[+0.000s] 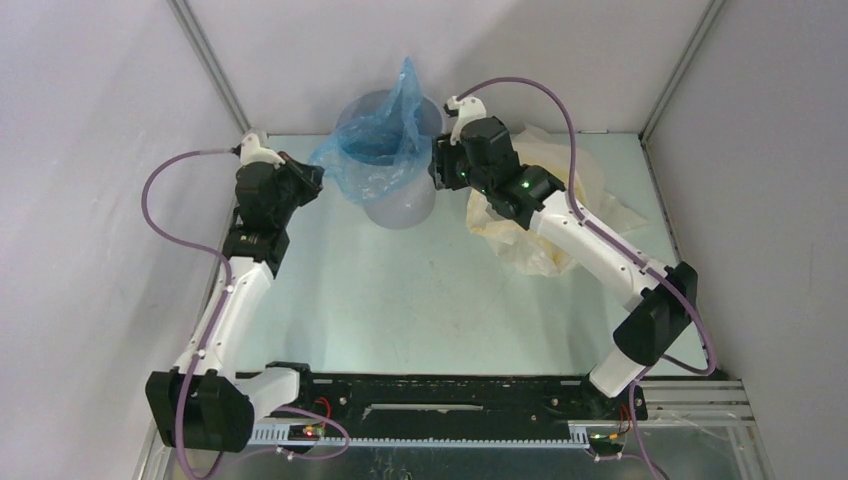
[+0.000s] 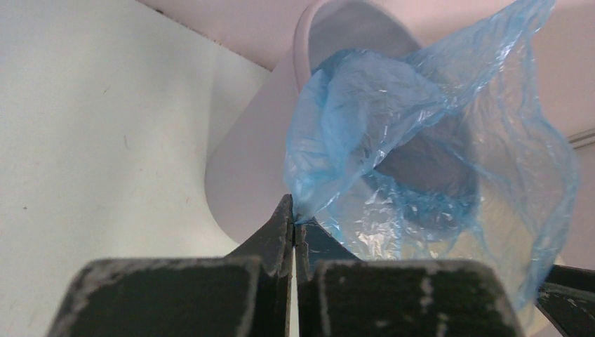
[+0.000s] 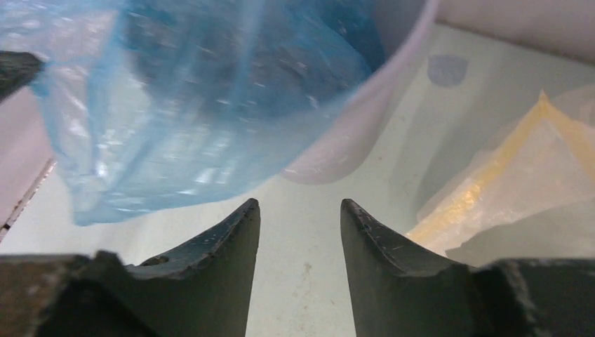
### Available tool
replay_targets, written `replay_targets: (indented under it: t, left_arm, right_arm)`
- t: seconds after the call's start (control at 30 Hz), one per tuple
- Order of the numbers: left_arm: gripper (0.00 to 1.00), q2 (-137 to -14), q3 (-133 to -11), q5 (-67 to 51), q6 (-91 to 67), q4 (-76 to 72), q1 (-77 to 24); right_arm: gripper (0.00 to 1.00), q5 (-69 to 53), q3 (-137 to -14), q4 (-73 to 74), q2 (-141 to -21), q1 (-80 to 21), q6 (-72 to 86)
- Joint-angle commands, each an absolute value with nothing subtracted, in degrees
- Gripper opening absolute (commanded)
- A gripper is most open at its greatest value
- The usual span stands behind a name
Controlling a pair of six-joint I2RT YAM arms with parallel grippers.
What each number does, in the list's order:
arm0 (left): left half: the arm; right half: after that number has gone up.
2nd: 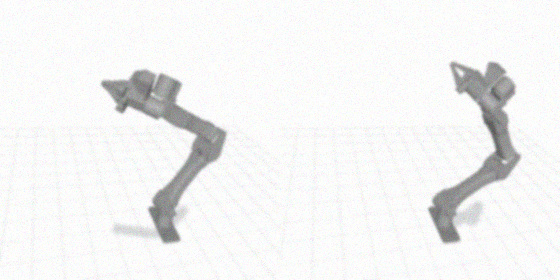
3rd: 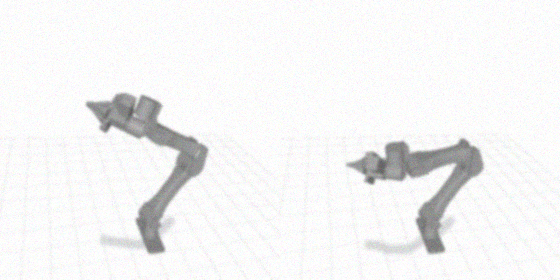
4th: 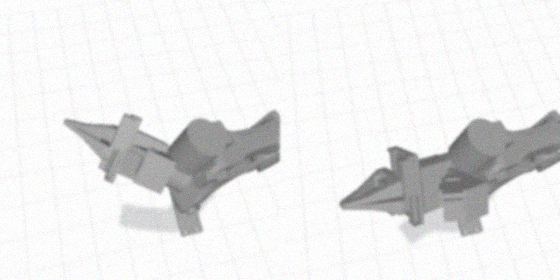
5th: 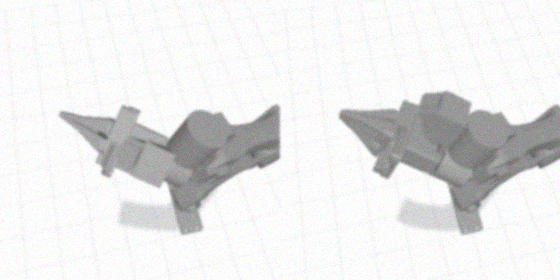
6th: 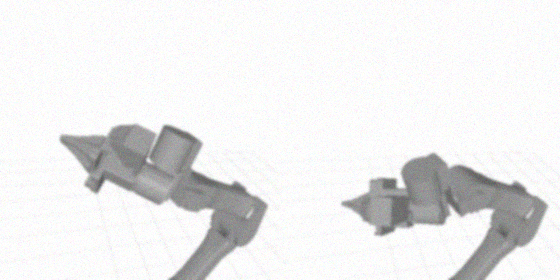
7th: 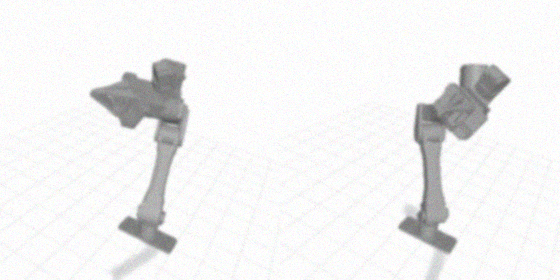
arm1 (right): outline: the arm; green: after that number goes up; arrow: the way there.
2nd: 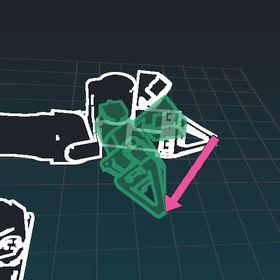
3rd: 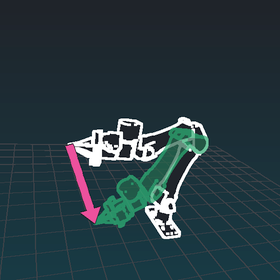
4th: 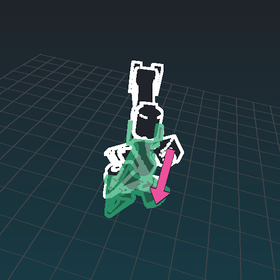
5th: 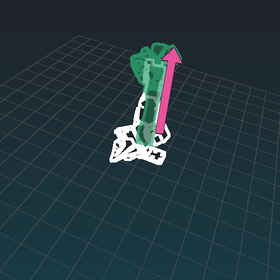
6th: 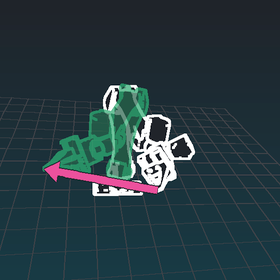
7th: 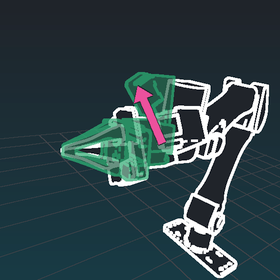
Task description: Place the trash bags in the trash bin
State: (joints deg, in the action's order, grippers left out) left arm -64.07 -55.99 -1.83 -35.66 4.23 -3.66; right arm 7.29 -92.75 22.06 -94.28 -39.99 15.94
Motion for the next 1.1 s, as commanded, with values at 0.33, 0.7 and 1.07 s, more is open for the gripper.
replay_targets:
  t: [0.33, 0.7, 1.07]
  left_arm:
    - [0.0, -61.3, -54.5, -4.2, -37.5, 0.3, -3.4]
    - [0.0, -60.7, -52.4, -3.6, -38.1, -1.9, -3.4]
    - [0.0, -61.0, -52.0, -2.8, -37.4, -2.0, -3.4]
  right_arm:
    - [0.67, 23.6, -118.2, 29.9, -103.5, -46.8, 11.6]
    - [0.78, 35.4, -132.1, 31.8, -115.8, -50.2, 5.8]
    - [0.49, 38.4, -125.6, 29.9, -112.8, -51.3, 3.0]
